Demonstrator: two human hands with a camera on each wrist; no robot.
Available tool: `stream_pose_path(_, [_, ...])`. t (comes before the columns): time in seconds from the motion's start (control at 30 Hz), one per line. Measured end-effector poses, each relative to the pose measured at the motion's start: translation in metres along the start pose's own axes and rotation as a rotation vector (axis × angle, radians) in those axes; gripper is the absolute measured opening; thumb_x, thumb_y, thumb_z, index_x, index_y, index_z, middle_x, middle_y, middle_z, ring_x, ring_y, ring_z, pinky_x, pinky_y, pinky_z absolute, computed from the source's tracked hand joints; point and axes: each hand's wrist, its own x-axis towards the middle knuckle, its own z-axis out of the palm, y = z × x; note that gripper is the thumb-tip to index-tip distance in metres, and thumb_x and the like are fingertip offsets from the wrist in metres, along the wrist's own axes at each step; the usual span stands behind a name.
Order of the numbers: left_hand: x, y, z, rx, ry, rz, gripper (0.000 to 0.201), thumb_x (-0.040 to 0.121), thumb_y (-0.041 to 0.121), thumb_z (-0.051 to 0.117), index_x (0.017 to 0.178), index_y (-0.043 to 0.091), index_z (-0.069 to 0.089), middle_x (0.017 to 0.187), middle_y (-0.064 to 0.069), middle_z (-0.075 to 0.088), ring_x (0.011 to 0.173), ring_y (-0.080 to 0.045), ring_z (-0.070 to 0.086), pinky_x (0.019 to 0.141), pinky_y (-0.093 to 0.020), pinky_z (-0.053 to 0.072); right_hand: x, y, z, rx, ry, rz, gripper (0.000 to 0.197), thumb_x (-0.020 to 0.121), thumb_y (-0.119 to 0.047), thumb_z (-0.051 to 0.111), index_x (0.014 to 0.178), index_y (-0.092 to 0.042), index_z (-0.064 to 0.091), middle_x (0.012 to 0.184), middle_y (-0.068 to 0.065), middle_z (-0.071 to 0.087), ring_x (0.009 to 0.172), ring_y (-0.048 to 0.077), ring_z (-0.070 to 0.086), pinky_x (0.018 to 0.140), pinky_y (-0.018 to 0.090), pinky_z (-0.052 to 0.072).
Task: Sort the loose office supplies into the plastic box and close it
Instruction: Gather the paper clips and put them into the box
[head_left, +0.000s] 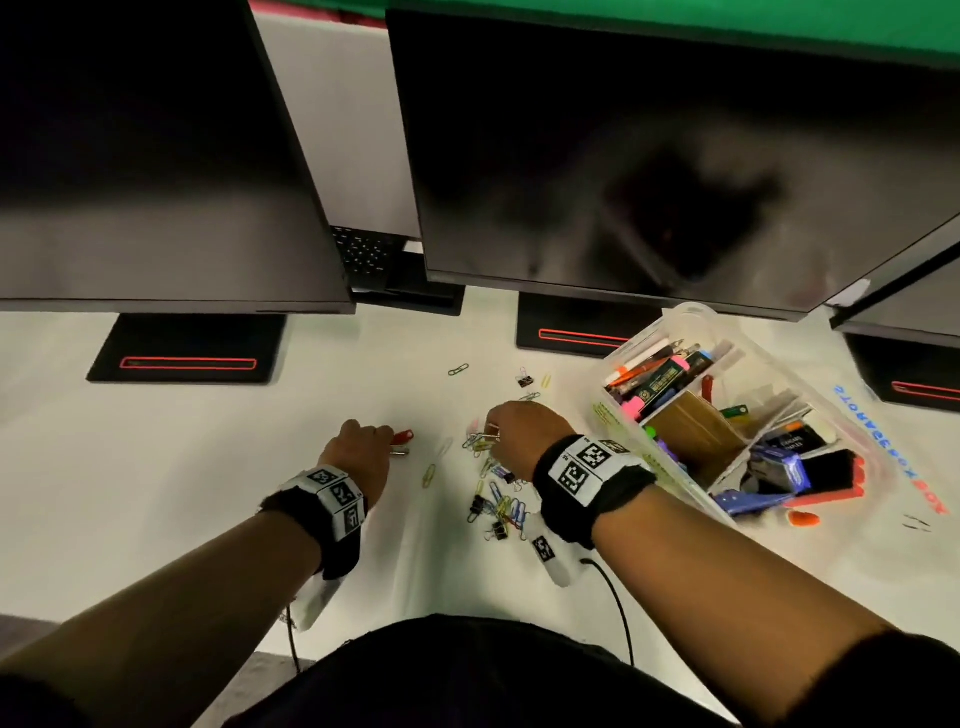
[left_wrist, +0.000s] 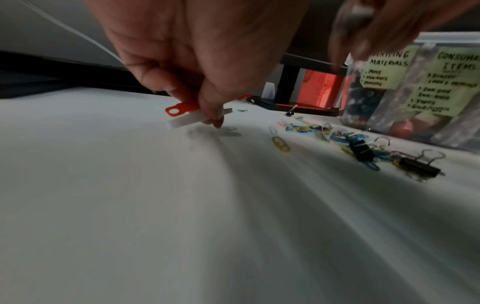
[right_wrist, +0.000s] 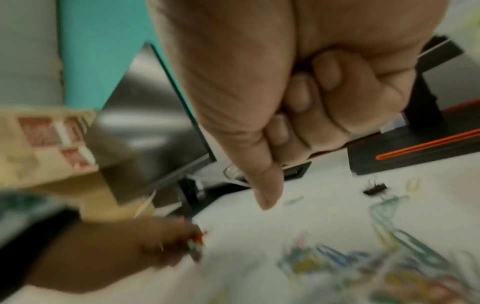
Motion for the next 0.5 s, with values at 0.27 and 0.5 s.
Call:
stream_pose_path(0.27, [-0.013, -0.023, -0.004, -0.164, 0.016, 0.027, 0.024, 0.095, 0.012, 0.036, 0.116, 0.013, 0.048, 0.116, -0.007, 0.058, 0.109, -0.028, 0.053, 0.089, -0.035, 0.041, 0.015, 0.015, 0.031, -0.128, -0.123, 0.031, 0.037, 0.093, -0.024, 0.051, 0.128, -0.014, 0.051, 0.133, 0.008, 0.055, 0.122, 0.028, 0.05, 0.099, 0.033, 0.04])
stream_pose_path(0.5, [-0.005, -0.02, -0.015, -0.454, -0.116, 0.169, 0.022, 0.097, 0.014, 0.038, 0.115, 0.008, 0.048, 0.122, -0.007, 0.06, 0.11, -0.027, 0.059, 0.097, -0.039, 0.046, 0.012, 0.011, 0.019, 0.052, 0.075, 0.112, 0.021, 0.09, -0.023, 0.049, 0.104, -0.012, 0.059, 0.111, 0.011, 0.065, 0.104, 0.03, 0.058, 0.083, 0.032, 0.046])
